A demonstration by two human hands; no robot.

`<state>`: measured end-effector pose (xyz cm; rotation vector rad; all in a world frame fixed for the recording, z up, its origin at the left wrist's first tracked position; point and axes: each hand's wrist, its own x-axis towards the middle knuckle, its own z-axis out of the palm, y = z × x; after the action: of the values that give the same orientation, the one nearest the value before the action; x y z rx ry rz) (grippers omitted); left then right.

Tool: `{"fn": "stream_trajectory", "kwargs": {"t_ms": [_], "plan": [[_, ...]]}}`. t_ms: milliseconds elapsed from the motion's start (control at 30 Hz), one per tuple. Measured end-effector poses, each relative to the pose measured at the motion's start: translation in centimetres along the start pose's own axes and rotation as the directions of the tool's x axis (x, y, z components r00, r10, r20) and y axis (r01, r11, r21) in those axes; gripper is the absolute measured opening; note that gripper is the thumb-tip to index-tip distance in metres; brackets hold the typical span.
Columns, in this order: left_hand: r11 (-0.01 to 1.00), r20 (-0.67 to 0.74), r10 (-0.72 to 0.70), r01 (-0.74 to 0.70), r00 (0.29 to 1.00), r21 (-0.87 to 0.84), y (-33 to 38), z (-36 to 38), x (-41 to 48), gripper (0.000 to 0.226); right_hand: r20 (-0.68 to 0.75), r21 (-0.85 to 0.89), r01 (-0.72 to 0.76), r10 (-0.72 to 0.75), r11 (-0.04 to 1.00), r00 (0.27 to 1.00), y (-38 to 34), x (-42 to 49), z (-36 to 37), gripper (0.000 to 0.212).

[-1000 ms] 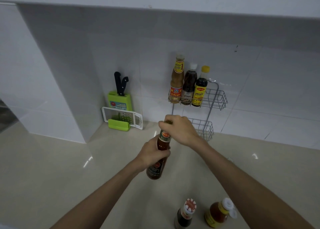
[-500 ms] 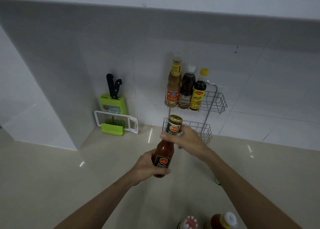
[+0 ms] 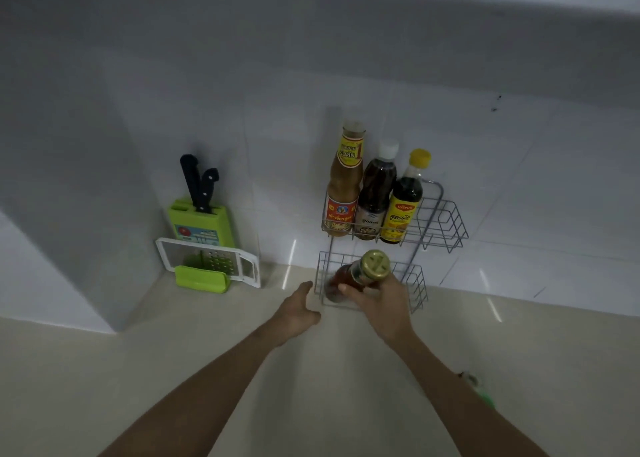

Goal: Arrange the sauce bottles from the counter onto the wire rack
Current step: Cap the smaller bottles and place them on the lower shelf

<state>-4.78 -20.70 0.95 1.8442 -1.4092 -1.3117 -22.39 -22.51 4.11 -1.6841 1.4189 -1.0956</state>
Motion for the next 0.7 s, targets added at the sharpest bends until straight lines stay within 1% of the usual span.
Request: {"fn": "stream_trajectory", "kwargs": {"t_ms": [67, 167, 267, 400, 533, 700], "plan": [[1.0, 0.006, -0.029, 0.029, 1.0, -0.004, 0.1, -0.4, 1.7, 0.08, -0.012, 0.025, 0.012, -0.012, 1.0, 1.0, 0.7, 1.1, 1.1, 0.045], [0.997, 0.052, -0.068, 0.069, 0.996, -0.027, 0.4, -0.5, 3.5, 0.081, -0.014, 0.064, 0.034, -0.033, 0.997, 0.999, 2.0, 2.7, 2.7, 0.047], [0.992, 0.092, -0.09, 0.098, 0.992, -0.084, 0.7, -0.1, 4.7, 0.079, -0.007, 0.007, 0.049, -0.049, 0.999, 0.999, 3.1, 4.0, 3.9, 0.049], [0.984, 0.112, -0.087, 0.103, 0.99, -0.145, 0.5, 0.3, 5.6, 0.078, 0.045, -0.101, -0.036, 0.041, 0.994, 0.998, 4.2, 5.4, 5.2, 0.041], [0.985, 0.105, -0.067, 0.082, 0.992, -0.154, 0.1, 0.4, 6.0, 0.079, 0.07, -0.132, -0.072, 0.082, 0.989, 0.994, 4.5, 6.3, 5.8, 0.036], [0.986, 0.106, -0.033, 0.05, 0.994, -0.16, 0.0, 0.2, 6.0, 0.077, 0.116, -0.222, -0.079, 0.106, 0.972, 0.988, 4.1, 7.7, 5.9, 0.044]]}}
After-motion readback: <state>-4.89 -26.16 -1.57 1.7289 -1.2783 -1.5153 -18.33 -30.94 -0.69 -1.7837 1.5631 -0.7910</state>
